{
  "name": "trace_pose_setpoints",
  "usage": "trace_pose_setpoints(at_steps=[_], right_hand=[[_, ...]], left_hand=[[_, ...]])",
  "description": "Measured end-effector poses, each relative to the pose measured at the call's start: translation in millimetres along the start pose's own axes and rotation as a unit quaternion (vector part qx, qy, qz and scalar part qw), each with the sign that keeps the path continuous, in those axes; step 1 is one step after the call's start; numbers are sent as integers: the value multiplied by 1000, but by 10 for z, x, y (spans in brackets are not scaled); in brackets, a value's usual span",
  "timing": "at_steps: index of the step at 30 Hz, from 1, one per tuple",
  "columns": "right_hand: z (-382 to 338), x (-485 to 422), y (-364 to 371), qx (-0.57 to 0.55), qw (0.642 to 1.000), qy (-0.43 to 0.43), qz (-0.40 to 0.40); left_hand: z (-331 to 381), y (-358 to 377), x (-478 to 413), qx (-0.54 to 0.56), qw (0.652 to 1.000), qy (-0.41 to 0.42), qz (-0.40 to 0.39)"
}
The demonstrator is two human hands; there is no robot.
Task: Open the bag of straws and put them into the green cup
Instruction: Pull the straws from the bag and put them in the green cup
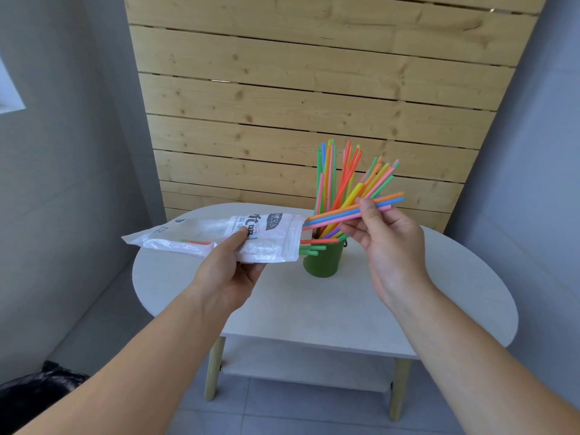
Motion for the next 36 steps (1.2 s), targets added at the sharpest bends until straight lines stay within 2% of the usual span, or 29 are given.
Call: trace_pose_setpoints(at_steps=[10,14,19,27,32,36], right_hand=[[-418,-298,-515,46,988,-111,93],[-515,-292,-615,98,976,-158,112],[-651,-251,-624,156,959,-210,106],[-770,-277,-665,193,946,-236,115],[-737,-244,-535,242,932,-261,66],[-606,-225,-392,261,933,-245,27]], left_hand=[[103,-142,-73,5,999,24,33],[117,-177,-100,7,998,40,42],[106,-177,-128,4,998,50,42],[105,-200,-141,-6,998,53,46],[93,-198,-142,-10,998,51,41],[91,-201,-154,-12,998,54,39]])
Point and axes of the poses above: each hand's wrist, its own x-axis away from the middle knuckle, its own y-axis out of the palm, z = x × y, the point moved 7 cm from there along -x, towards the middle knuckle, and after that the axes turned 6 degrees about -y, right-handed, at the moved point
